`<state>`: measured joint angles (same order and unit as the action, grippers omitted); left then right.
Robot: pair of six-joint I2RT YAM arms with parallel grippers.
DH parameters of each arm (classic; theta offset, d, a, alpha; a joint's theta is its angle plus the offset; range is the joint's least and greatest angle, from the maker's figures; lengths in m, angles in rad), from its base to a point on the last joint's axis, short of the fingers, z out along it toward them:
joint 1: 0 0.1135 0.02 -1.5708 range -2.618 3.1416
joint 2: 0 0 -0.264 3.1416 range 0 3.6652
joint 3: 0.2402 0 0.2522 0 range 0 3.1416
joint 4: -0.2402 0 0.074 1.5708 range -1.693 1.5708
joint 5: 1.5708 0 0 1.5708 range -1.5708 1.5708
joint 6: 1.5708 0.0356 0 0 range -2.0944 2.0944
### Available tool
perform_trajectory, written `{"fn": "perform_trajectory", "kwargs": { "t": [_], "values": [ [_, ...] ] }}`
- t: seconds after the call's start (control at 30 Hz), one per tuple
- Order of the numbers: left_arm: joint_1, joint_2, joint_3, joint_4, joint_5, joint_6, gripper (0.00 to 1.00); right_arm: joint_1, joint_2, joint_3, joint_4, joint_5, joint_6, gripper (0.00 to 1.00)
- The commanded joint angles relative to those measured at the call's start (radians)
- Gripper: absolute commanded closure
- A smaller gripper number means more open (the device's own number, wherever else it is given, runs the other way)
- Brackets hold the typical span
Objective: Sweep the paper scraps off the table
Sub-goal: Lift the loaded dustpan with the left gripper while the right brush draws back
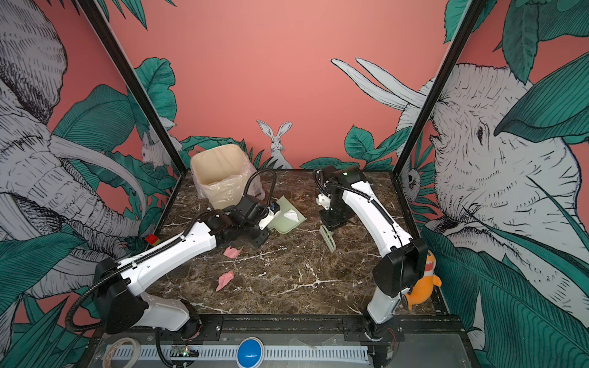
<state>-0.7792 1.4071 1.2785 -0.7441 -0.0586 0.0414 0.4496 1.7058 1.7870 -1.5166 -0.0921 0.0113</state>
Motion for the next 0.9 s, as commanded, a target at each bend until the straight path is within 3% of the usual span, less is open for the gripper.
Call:
{"fn": "perform_trajectory", "kwargs": {
  "t": [0.0,0.43,0.87],
  "values": [
    [0.051,-0.034,0.095,-0.096,0.039,-0.018,0.86,-0.009,-0.038,-0.006,0.006,-0.018,-0.011,1.00],
    [0.285,0.048,0.512,-0.336,0.061,0.030,0.86,-0.021,-0.066,-0.039,0.020,-0.042,-0.009,1.00],
    [0.526,0.156,0.693,-0.424,-0.039,0.104,0.86,-0.022,-0.060,-0.035,0.010,-0.049,-0.010,1.00]
  ]
}}
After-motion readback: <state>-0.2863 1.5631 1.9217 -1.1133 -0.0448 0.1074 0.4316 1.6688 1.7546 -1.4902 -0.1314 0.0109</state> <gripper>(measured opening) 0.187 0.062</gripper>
